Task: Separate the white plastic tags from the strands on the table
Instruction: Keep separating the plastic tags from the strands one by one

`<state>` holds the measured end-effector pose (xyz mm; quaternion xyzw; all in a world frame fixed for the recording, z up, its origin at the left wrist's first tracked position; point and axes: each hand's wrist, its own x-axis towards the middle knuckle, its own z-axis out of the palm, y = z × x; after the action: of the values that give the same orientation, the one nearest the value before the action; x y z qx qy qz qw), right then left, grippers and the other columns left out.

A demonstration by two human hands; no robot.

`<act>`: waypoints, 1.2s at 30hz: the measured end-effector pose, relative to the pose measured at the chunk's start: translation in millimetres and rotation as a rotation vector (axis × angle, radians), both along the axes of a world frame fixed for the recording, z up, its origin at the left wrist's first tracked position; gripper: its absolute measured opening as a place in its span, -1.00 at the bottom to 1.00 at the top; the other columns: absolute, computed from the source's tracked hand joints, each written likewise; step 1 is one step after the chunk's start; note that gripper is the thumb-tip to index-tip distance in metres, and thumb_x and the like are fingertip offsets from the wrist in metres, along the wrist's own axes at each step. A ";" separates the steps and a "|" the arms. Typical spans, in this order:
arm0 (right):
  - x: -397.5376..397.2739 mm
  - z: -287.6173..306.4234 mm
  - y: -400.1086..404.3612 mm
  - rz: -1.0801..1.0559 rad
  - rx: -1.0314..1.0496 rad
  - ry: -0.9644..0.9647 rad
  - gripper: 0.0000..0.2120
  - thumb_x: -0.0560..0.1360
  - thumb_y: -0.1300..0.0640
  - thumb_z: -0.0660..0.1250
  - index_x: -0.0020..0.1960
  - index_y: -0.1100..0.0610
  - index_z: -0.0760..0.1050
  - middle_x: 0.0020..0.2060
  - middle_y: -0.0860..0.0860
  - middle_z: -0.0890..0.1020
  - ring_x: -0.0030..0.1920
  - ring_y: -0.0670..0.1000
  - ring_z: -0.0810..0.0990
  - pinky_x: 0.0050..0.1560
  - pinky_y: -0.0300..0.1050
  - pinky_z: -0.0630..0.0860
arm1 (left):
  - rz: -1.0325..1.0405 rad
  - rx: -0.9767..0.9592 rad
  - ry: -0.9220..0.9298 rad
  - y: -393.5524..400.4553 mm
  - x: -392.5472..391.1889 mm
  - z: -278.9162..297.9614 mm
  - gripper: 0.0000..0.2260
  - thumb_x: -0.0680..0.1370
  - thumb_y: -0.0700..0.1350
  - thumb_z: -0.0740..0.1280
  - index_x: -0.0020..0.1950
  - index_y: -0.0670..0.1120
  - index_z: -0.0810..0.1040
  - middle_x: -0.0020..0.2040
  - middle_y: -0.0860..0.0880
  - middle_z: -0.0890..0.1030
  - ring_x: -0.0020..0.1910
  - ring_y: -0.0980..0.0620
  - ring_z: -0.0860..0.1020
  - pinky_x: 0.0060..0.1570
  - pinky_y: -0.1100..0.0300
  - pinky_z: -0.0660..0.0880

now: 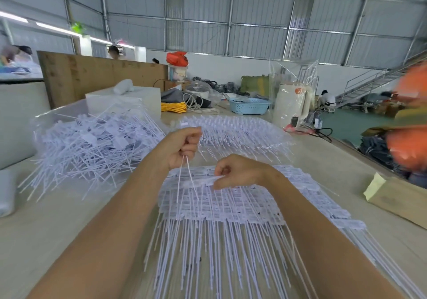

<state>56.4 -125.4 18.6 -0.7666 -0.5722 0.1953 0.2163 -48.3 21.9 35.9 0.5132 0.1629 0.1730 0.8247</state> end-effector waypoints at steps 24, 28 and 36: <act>6.7 15.4 -17.0 0.082 -0.047 0.119 -0.89 0.40 0.30 0.43 -0.12 0.14 0.56 -0.25 0.07 0.59 -0.42 -0.09 0.51 -0.30 -0.27 0.43 | 0.061 0.409 0.486 25.0 11.1 -32.1 -0.82 0.56 -0.25 0.27 0.10 -0.28 0.34 -0.16 -0.24 0.68 -0.50 0.01 0.50 -0.69 0.39 0.15; -7.8 46.5 -23.4 0.037 -0.068 0.043 -0.86 0.39 0.34 0.40 -0.05 0.27 0.58 -0.33 0.11 0.56 -0.57 -0.11 0.38 -0.53 -0.27 0.30 | 0.030 0.527 0.587 30.5 4.8 -31.8 -0.68 0.57 -0.21 0.25 0.25 -0.34 0.29 -0.30 -0.23 0.66 -0.48 0.00 0.38 -0.65 0.39 0.17; 1.2 104.0 -56.0 -0.153 -0.029 -0.239 -0.92 0.38 0.26 0.44 -0.14 0.21 0.58 -0.54 -0.07 0.54 -0.64 -0.15 0.36 -0.60 -0.32 0.29 | 0.040 0.255 0.406 23.5 1.6 -27.0 -0.88 0.61 -0.21 0.16 0.09 -0.23 0.40 -0.39 -0.10 0.65 -0.64 0.11 0.42 -0.75 0.43 0.11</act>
<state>57.6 -181.4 122.6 -0.8288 -0.5309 0.0939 0.1499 -46.7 45.4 8.9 0.6340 0.3124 0.1015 0.7002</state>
